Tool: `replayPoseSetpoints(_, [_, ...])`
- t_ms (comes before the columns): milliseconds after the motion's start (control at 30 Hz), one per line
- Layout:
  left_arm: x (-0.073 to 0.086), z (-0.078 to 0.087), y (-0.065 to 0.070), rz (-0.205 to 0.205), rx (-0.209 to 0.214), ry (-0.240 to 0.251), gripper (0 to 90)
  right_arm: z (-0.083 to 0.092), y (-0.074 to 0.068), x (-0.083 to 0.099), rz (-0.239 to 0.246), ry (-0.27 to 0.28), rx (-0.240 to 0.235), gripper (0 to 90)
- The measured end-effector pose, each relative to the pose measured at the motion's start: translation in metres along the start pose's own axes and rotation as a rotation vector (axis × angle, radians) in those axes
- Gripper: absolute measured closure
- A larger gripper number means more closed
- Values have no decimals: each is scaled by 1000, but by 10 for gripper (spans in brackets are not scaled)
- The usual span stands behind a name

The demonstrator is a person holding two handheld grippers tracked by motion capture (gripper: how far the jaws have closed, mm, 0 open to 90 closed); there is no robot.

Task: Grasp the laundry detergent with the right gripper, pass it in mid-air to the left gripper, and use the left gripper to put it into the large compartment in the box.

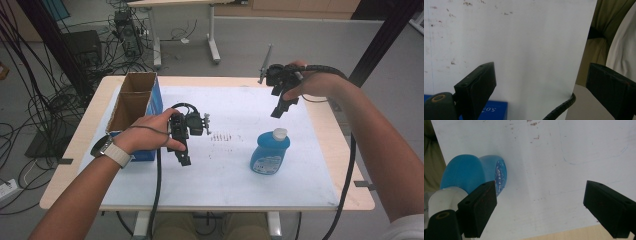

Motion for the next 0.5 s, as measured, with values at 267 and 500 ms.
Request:
replayPoseSetpoints(267, [0, 1, -1, -1, 4, -6, 97, 5, 0, 3, -13, 13, 5, 108])
replayPoseSetpoints(500, [0, 4, 1, 2, 2, -6, 97, 6, -2, 4, -13, 12, 5, 107])
Point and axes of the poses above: each handheld gripper's, and its own axes: z roughly backward along the jaws, x roughly out of its underside, y roughly to its right, the point moved 7 cm from there along -z, roughly forward along the jaws, and after that the axes turned 10 degrees about -x, right-handed, at the moved point
